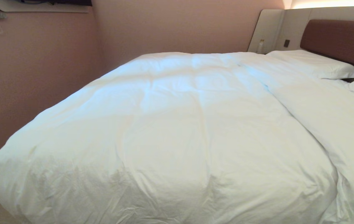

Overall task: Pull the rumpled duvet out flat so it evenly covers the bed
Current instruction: Flatten the corners of the folded blanket

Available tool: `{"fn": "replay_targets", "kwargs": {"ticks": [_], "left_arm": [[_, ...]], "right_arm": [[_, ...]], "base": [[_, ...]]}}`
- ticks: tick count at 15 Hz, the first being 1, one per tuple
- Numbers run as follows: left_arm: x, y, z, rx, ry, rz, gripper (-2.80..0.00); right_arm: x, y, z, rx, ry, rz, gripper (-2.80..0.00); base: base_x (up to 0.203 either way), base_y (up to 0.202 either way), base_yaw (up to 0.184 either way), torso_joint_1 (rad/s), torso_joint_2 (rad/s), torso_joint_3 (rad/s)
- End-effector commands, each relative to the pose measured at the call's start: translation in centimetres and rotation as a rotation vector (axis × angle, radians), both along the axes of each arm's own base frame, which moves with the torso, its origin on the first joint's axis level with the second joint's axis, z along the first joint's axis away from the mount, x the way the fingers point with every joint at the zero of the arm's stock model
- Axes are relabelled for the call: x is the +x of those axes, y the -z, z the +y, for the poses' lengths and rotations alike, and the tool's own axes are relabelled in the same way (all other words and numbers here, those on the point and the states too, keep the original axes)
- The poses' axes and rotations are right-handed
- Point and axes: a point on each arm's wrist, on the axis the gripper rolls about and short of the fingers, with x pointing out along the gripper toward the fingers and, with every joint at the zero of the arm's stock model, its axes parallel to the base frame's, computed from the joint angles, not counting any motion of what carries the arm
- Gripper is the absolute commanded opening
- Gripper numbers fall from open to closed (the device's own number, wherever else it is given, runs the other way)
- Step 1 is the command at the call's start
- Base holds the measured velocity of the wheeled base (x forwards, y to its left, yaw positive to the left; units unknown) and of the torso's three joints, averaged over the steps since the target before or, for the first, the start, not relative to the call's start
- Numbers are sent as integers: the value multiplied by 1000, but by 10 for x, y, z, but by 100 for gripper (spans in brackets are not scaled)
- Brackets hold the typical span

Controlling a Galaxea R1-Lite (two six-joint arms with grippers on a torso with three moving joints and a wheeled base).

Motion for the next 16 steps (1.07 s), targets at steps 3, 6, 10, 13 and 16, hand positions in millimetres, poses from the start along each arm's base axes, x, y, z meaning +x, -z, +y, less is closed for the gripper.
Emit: {"fn": "replay_targets", "kwargs": {"ticks": [3,6,10,13,16], "left_arm": [[0,0,0,0,0,0,-280],[0,0,0,0,-1,0,-280],[0,0,0,0,0,0,-280],[0,0,0,0,-1,0,-280],[0,0,0,0,-1,0,-280]], "right_arm": [[-10,-23,2,-48,18,-19,-280],[-12,-23,-1,-68,41,1,-280],[-13,-21,-2,-71,47,14,-280],[-19,-25,-6,-100,58,15,-280],[-25,-27,-8,-113,73,19,-280]], "base": [[0,0,0,0,0,0],[0,0,0,0,0,0],[0,0,0,0,0,0],[0,0,0,0,0,0],[0,0,0,0,0,0]]}}
